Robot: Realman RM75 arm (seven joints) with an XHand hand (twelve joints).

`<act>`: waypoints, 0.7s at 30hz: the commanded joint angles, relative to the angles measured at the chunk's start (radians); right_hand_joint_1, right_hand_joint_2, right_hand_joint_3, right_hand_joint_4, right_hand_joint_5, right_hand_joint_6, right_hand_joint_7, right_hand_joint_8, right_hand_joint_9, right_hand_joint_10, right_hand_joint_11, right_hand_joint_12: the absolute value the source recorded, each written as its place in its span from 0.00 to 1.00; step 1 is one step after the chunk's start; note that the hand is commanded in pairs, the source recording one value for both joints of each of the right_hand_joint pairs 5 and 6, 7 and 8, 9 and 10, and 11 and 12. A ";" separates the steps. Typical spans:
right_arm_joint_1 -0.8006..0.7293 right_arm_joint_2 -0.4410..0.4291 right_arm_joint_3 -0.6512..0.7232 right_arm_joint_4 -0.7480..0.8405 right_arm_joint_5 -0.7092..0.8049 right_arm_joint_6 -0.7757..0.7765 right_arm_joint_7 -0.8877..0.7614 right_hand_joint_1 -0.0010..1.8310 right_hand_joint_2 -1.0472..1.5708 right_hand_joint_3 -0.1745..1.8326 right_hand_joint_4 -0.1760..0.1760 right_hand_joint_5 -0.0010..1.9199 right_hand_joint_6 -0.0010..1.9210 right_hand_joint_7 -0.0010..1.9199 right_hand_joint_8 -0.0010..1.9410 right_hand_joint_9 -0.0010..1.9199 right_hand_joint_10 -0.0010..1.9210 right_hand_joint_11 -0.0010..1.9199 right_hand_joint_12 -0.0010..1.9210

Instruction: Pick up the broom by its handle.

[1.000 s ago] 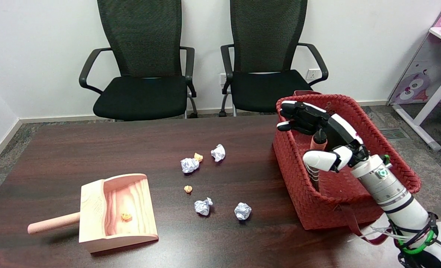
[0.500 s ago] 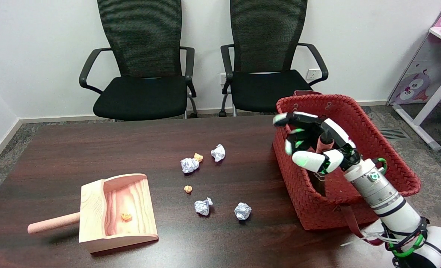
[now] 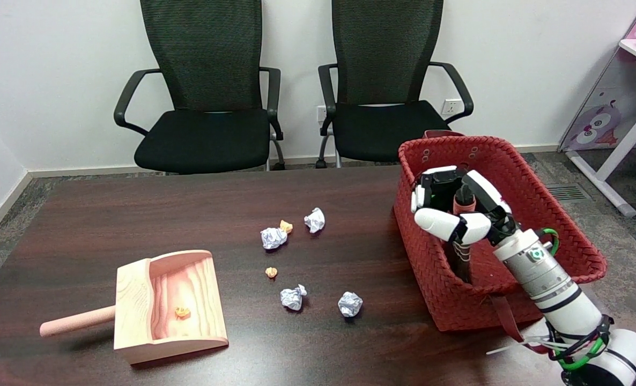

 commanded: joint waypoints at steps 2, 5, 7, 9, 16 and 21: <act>0.010 -0.003 -0.009 -0.017 0.038 0.010 -0.045 0.50 0.52 0.52 0.52 0.58 0.58 0.58 0.57 0.83 0.83 0.99 0.99; 0.012 -0.005 -0.009 -0.019 0.036 0.012 -0.045 0.49 0.51 0.53 0.12 0.55 0.55 0.55 0.55 0.80 0.80 0.94 0.94; 0.012 -0.005 -0.010 -0.019 0.034 0.012 -0.045 0.49 0.51 0.53 0.00 0.54 0.54 0.54 0.53 0.76 0.76 0.89 0.89; 0.014 -0.005 -0.010 -0.019 0.033 0.012 -0.045 0.49 0.51 0.54 0.00 0.52 0.52 0.52 0.51 0.63 0.63 0.75 0.75; 0.020 -0.004 -0.010 -0.021 0.034 0.003 -0.045 0.50 0.48 0.56 0.00 0.32 0.32 0.32 0.32 0.42 0.42 0.66 0.66; 0.024 -0.003 -0.010 -0.032 0.028 0.003 -0.045 0.50 0.47 0.57 0.00 0.23 0.23 0.23 0.22 0.38 0.38 0.61 0.61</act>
